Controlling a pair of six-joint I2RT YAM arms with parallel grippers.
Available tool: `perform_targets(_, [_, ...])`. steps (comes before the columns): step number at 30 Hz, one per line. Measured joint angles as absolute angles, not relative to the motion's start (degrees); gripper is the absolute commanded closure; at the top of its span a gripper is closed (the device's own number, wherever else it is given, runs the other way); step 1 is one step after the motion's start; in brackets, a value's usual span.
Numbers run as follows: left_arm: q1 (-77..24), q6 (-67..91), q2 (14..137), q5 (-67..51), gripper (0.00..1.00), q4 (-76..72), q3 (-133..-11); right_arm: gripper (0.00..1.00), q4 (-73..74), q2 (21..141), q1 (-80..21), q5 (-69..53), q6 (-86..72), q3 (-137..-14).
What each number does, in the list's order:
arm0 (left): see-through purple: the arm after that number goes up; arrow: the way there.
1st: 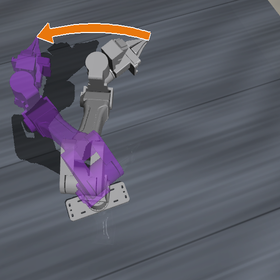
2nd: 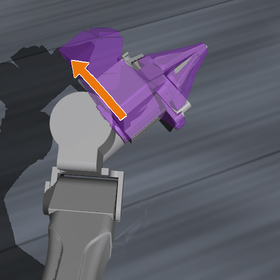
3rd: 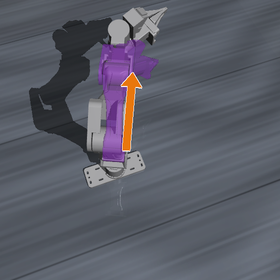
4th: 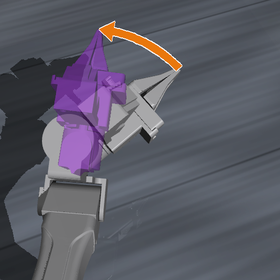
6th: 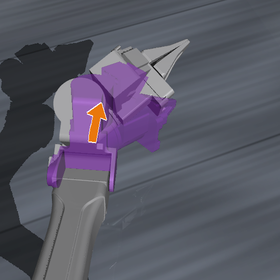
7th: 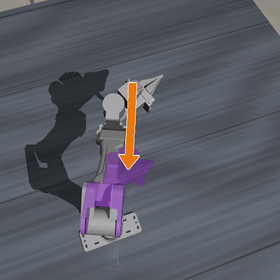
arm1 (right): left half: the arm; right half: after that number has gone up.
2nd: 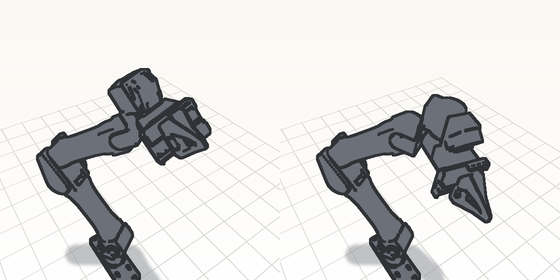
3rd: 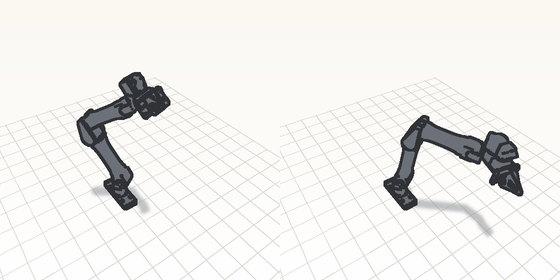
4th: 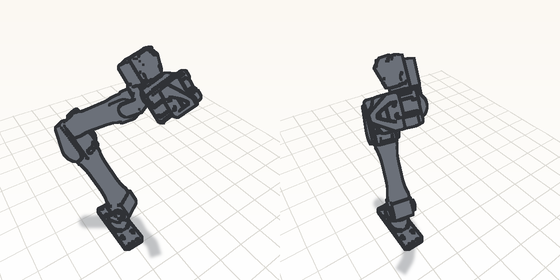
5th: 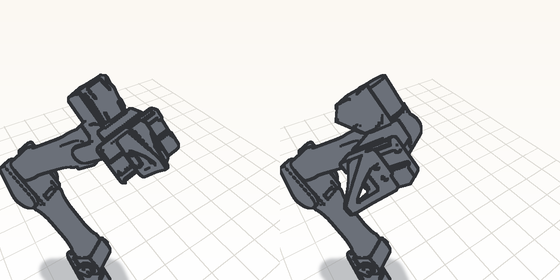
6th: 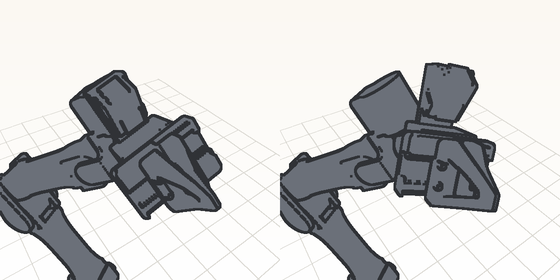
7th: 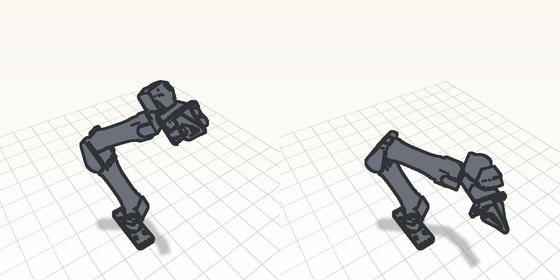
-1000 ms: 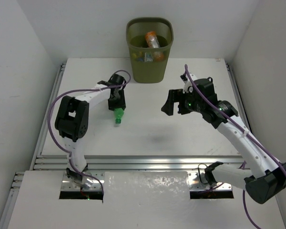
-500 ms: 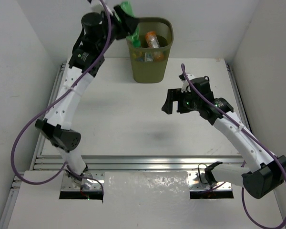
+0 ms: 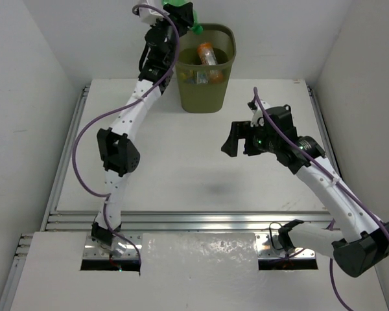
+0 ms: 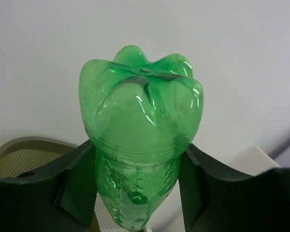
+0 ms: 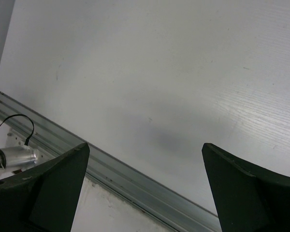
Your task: Put the plastic bottles in the bin
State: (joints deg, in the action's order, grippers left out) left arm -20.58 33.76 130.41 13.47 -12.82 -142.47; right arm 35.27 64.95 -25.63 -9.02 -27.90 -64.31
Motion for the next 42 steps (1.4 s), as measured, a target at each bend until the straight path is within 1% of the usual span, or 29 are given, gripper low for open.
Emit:
perform_targets(1, [-20.53, 34.22, 131.96, 14.74, 1.0, -14.26, -143.09, 0.01, 35.38, 64.84, -25.63, -9.15, -27.88, -64.31])
perform_targets(2, [-20.45, 34.81, 133.34, 15.84, 0.97, -15.62, -143.37, 0.01, 35.48, 64.79, -25.63, -9.34, -27.88, -64.31])
perform_targets(5, [-19.81, 36.12, 135.81, 17.15, 0.73, -16.86, -143.37, 0.01, 36.25, 64.77, -25.63, -9.45, -27.86, -64.31])
perform_targets(6, [-19.49, 36.51, 136.25, 17.19, 0.56, -16.86, -143.37, 0.01, 36.32, 64.75, -25.63, -9.45, -27.86, -64.31])
perform_targets(7, [-19.25, 36.71, 136.62, 17.08, 0.01, -16.67, -143.35, 0.01, 36.34, 64.75, -25.63, -9.45, -27.86, -64.31])
perform_targets(14, [-17.5, 37.36, 136.99, 14.24, 0.0, -15.03, -143.37, 0.01, 36.49, 65.01, -25.63, -9.43, -27.86, -64.31])
perform_targets(18, [-16.78, 36.16, 135.83, 12.19, 0.0, -9.96, -143.22, 0.01, 36.82, 67.2, -25.63, -8.93, -27.81, -65.63])
perform_targets(20, [-16.47, 34.98, 133.32, 10.85, 0.0, -6.17, -141.49, 0.01, 37.21, 68.66, -25.63, -7.44, -27.55, -67.16])
perform_targets(23, [-15.97, 31.81, 125.64, 9.3, 0.0, 1.58, -135.46, 0.01, 38.7, 70.26, -25.58, -3.55, -27.16, -70.24])
perform_targets(27, [-15.75, 27.0, 109.38, 9.58, 0.0, 11.49, -120.86, 0.01, 42.11, 70.52, -25.52, 4.51, -26.92, -74.74])
perform_targets(30, [-15.75, 23.79, 92.03, 12.73, 0.0, 15.35, -102.26, 0.01, 44.82, 70.46, -25.34, 9.93, -26.5, -77.73])
perform_targets(35, [-15.77, 21.15, 72.97, 19.86, 0.0, 20.38, -80.27, 0.01, 47.9, 68.79, -25.26, 15.79, -25.15, -78.98])
perform_targets(38, [-15.77, 21.47, 68.14, 25.47, 0.0, 25.96, -72.79, 0.01, 48.86, 67.05, -25.26, 18.06, -24.18, -78.81])
perform_targets(42, [-15.77, 22.13, 63.46, 30.2, 0.0, 31.4, -64.64, 0.01, 48.99, 63.7, -25.26, 19.68, -23.77, -76.42])
